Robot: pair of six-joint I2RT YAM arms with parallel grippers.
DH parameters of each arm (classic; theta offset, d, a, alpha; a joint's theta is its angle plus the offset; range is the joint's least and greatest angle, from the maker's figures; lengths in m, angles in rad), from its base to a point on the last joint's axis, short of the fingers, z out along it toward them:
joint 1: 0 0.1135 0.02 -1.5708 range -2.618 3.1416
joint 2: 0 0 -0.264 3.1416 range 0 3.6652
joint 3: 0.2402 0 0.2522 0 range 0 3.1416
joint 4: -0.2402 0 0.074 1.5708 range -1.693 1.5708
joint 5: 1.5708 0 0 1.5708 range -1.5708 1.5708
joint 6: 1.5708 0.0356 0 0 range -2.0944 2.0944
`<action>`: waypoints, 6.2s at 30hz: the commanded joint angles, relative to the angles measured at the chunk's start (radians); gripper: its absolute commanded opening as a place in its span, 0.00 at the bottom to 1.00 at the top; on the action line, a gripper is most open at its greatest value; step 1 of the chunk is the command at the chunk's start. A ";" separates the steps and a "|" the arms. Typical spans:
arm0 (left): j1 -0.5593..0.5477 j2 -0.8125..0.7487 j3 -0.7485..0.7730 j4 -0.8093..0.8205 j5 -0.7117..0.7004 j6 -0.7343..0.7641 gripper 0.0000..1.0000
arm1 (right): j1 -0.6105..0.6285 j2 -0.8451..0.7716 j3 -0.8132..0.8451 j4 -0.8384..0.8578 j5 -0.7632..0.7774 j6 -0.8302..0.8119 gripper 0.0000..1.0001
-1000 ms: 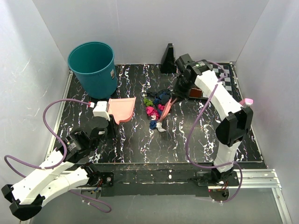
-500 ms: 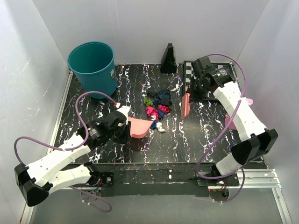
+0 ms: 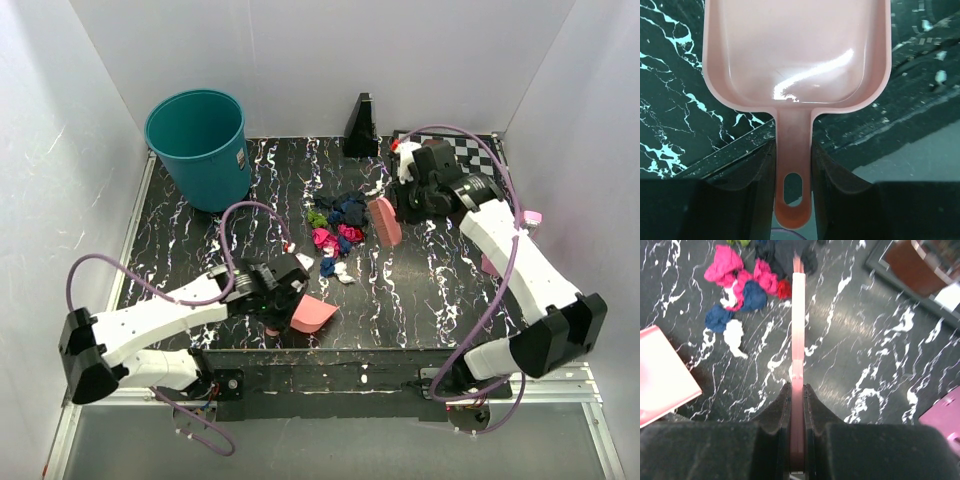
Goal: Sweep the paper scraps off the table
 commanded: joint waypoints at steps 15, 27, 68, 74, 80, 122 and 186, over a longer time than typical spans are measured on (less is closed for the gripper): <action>-0.031 0.202 -0.048 0.251 -0.182 0.034 0.00 | 0.187 0.446 0.318 -0.188 0.293 -0.291 0.01; -0.031 0.268 -0.040 0.364 -0.266 0.052 0.00 | 0.315 0.437 0.271 -0.220 -0.190 -0.357 0.01; -0.040 -0.018 -0.002 0.314 -0.336 0.104 0.00 | 0.149 0.078 0.071 -0.036 0.179 -0.041 0.01; -0.041 -0.036 -0.071 0.330 -0.254 0.078 0.00 | 0.149 0.192 0.146 -0.125 0.219 -0.094 0.01; -0.060 -0.047 -0.189 0.334 -0.227 0.015 0.00 | 0.157 0.320 0.247 -0.173 0.212 -0.123 0.01; -0.058 0.087 -0.350 0.745 -0.358 0.139 0.00 | 0.271 0.086 0.152 -0.028 0.100 -0.130 0.01; 1.241 0.480 0.449 1.440 0.962 -1.105 0.00 | 0.105 -0.248 -0.279 0.062 0.008 0.265 0.01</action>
